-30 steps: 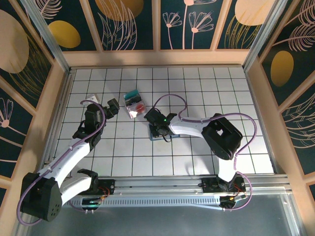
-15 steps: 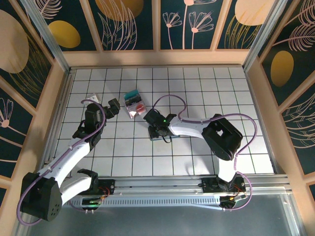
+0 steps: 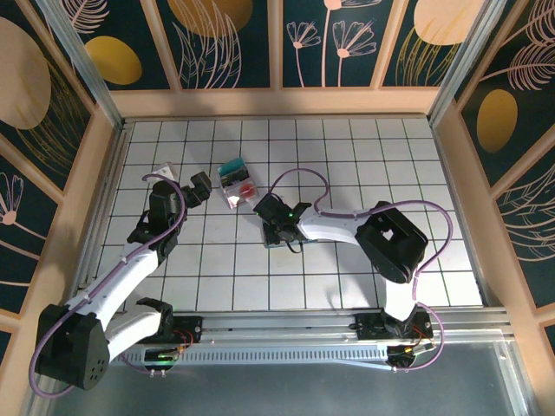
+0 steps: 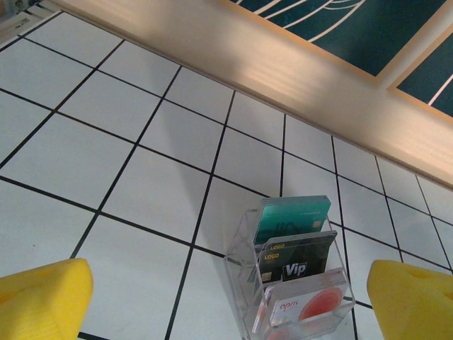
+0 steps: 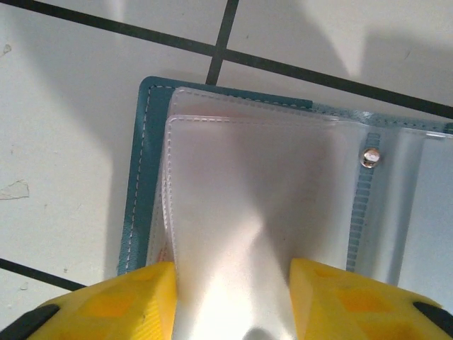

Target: Take the credit cards out of the card holder

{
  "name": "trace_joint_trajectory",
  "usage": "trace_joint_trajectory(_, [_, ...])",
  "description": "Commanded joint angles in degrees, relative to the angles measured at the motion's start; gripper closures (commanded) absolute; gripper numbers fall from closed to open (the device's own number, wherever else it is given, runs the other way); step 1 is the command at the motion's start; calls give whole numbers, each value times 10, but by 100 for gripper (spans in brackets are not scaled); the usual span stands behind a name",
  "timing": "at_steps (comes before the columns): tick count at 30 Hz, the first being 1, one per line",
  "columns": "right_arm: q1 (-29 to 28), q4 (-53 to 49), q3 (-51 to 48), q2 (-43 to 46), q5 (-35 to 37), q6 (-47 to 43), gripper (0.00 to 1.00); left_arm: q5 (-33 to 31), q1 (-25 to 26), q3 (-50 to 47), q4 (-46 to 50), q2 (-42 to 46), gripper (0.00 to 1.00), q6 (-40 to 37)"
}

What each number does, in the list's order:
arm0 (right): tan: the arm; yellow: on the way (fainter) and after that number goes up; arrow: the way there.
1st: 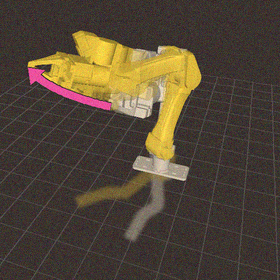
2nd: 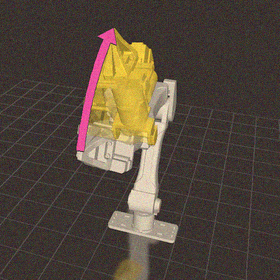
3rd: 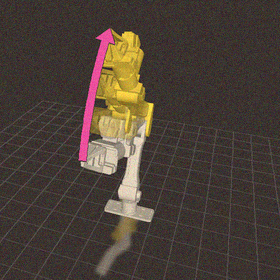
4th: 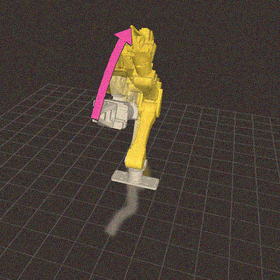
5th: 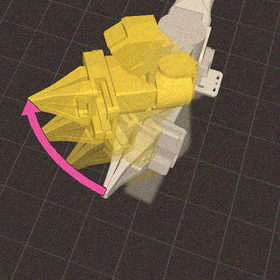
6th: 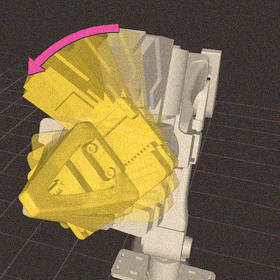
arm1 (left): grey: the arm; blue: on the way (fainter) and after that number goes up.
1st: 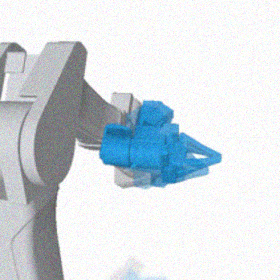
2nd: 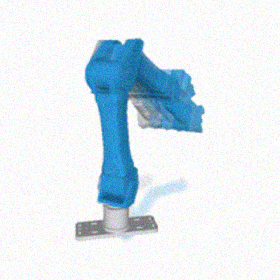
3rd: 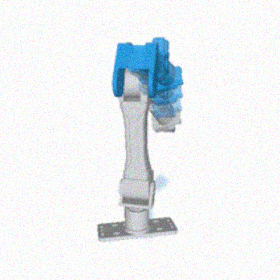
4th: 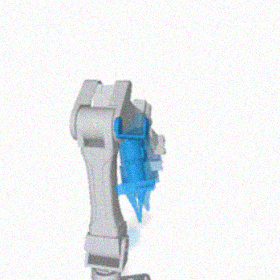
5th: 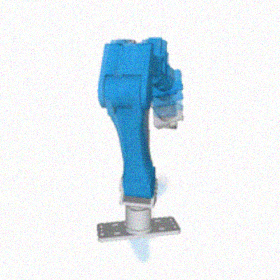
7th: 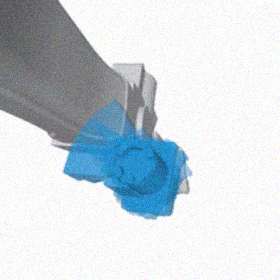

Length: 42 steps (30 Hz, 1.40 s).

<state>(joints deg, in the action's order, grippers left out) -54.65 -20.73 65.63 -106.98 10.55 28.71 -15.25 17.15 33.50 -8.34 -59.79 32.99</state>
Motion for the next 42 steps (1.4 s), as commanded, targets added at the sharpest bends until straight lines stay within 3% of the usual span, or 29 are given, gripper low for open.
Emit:
trace_joint_trajectory(1, [-2,-25,-23,-10,5,3,63,7,-3,17,2,3,1,-12])
trace_joint_trajectory(9, [8,-15,-22,6,2,2,82,9,-3,24,10,10,1,-21])
trace_joint_trajectory(19, [17,-39,-5,42,66,10,82,16,-3,32,13,11,1,-31])
trace_joint_trajectory(30, [35,-56,-23,62,97,18,70,15,-3,36,15,13,1,-35])
trace_joint_trajectory(42, [56,-61,-46,91,115,26,71,17,-3,40,17,14,1,-35])
